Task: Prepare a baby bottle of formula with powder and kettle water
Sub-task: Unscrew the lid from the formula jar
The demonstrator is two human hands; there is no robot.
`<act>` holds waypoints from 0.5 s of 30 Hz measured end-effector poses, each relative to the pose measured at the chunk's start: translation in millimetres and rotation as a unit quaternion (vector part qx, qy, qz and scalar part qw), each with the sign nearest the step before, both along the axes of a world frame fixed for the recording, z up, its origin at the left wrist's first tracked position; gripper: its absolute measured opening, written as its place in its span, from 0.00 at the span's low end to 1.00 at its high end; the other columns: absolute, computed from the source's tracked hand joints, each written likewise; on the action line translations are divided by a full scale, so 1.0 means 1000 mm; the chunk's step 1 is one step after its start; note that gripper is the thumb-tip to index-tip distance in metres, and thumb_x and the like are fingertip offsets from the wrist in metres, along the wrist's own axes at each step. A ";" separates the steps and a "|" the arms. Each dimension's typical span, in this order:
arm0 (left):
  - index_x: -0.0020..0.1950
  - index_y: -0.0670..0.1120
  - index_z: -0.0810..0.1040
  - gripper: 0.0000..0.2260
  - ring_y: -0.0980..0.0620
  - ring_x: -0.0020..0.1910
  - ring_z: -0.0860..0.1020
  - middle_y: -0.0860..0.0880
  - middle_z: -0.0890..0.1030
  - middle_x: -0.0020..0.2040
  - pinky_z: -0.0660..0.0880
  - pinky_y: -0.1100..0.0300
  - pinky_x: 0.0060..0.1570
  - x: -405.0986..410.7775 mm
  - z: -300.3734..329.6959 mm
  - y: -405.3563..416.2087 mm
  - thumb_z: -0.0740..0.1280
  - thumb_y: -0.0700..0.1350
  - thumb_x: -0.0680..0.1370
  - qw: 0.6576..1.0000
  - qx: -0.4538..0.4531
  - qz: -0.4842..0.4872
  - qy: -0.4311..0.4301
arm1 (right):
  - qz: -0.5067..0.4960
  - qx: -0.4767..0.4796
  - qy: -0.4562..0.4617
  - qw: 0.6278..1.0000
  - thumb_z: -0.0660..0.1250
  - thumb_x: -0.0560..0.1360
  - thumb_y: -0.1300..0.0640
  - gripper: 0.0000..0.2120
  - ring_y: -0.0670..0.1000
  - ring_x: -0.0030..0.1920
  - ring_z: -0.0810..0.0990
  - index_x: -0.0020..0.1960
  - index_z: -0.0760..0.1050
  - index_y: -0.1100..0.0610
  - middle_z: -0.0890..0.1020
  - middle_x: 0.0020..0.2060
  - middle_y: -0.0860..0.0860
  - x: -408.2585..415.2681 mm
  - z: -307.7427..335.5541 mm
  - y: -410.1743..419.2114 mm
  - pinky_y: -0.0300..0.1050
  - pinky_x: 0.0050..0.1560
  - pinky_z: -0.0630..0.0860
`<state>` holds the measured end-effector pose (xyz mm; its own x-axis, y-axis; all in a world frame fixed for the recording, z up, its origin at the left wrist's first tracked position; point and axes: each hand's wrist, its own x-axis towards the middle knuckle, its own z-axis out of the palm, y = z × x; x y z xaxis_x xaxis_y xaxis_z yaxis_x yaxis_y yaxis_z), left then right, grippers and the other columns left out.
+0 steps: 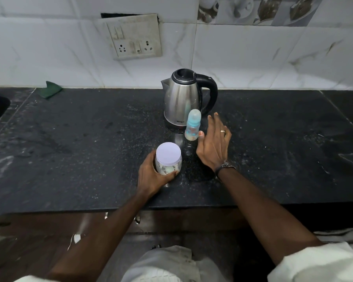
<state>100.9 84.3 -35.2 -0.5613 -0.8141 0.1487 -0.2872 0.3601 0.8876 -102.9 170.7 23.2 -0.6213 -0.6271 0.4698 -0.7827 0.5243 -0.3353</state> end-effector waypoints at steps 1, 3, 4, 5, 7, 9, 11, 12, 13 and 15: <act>0.72 0.48 0.72 0.43 0.54 0.65 0.77 0.51 0.79 0.67 0.77 0.48 0.64 0.000 -0.001 0.000 0.81 0.58 0.60 1.000 0.000 0.001 -0.002 | 0.008 -0.018 0.011 1.000 0.59 0.78 0.51 0.26 0.60 0.73 0.68 0.73 0.66 0.61 0.67 0.74 0.61 0.004 0.005 -0.005 0.60 0.68 0.64; 0.72 0.49 0.72 0.43 0.53 0.65 0.77 0.51 0.79 0.67 0.77 0.47 0.64 0.000 -0.002 -0.001 0.81 0.58 0.59 1.000 0.000 0.002 -0.002 | 0.031 -0.028 0.028 0.999 0.62 0.76 0.52 0.23 0.60 0.68 0.71 0.68 0.70 0.60 0.70 0.71 0.60 0.014 0.016 -0.016 0.57 0.63 0.67; 0.72 0.49 0.72 0.43 0.53 0.65 0.77 0.52 0.79 0.67 0.77 0.47 0.63 -0.001 -0.003 -0.001 0.82 0.58 0.59 1.000 0.000 0.003 -0.001 | 0.049 -0.017 0.031 0.998 0.63 0.75 0.53 0.20 0.60 0.64 0.74 0.65 0.73 0.59 0.73 0.68 0.59 0.020 0.023 -0.023 0.56 0.60 0.69; 0.72 0.49 0.72 0.43 0.53 0.65 0.77 0.52 0.79 0.67 0.78 0.47 0.63 -0.001 -0.003 -0.002 0.82 0.57 0.59 1.000 0.000 0.003 0.002 | 0.073 0.000 0.030 0.997 0.62 0.75 0.53 0.17 0.61 0.59 0.77 0.61 0.76 0.59 0.75 0.64 0.59 0.026 0.031 -0.029 0.55 0.56 0.72; 0.72 0.50 0.72 0.43 0.54 0.64 0.78 0.52 0.79 0.66 0.78 0.47 0.62 -0.001 -0.005 -0.003 0.83 0.55 0.60 1.000 0.001 0.002 0.006 | 0.119 0.052 0.009 0.992 0.61 0.78 0.51 0.14 0.63 0.49 0.81 0.51 0.78 0.60 0.80 0.53 0.59 0.039 0.047 -0.040 0.53 0.46 0.74; 0.72 0.51 0.72 0.43 0.55 0.63 0.79 0.53 0.80 0.66 0.78 0.48 0.62 -0.001 -0.006 -0.004 0.84 0.55 0.60 1.000 0.005 -0.005 0.010 | 0.143 0.162 -0.015 0.976 0.59 0.79 0.43 0.19 0.62 0.47 0.81 0.45 0.76 0.58 0.82 0.48 0.59 0.054 0.062 -0.047 0.50 0.42 0.71; 0.71 0.52 0.71 0.42 0.56 0.61 0.80 0.54 0.81 0.64 0.79 0.50 0.61 -0.001 -0.006 -0.005 0.84 0.56 0.61 1.000 0.016 -0.012 0.013 | 0.162 0.279 -0.002 0.947 0.56 0.78 0.35 0.26 0.62 0.51 0.81 0.47 0.77 0.57 0.83 0.50 0.60 0.068 0.070 -0.053 0.51 0.45 0.70; 0.70 0.52 0.72 0.41 0.57 0.60 0.80 0.55 0.81 0.62 0.79 0.51 0.59 -0.002 -0.007 -0.005 0.84 0.57 0.61 1.000 0.018 -0.010 0.009 | 0.164 0.320 0.014 0.933 0.56 0.77 0.33 0.29 0.62 0.53 0.81 0.50 0.79 0.58 0.83 0.52 0.59 0.073 0.071 -0.055 0.51 0.48 0.71; 0.68 0.51 0.72 0.40 0.57 0.58 0.80 0.55 0.81 0.60 0.80 0.51 0.57 -0.003 -0.007 -0.004 0.84 0.57 0.61 1.000 0.014 -0.006 0.004 | 0.160 0.352 0.029 0.922 0.56 0.77 0.31 0.31 0.61 0.54 0.81 0.52 0.80 0.58 0.83 0.53 0.59 0.078 0.070 -0.057 0.51 0.50 0.73; 0.62 0.49 0.74 0.35 0.57 0.53 0.81 0.54 0.81 0.54 0.80 0.52 0.53 -0.004 -0.006 -0.003 0.85 0.55 0.61 1.000 0.007 0.001 -0.001 | 0.148 0.401 0.043 0.903 0.57 0.75 0.30 0.32 0.60 0.55 0.81 0.55 0.80 0.57 0.83 0.54 0.57 0.085 0.067 -0.062 0.52 0.54 0.77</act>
<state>97.0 81.0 -41.6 -0.5592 -0.8178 0.1357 -0.2894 0.3460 0.8925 -18.2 108.7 90.5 -0.3540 -0.9197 -0.1700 -0.9333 0.3356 0.1278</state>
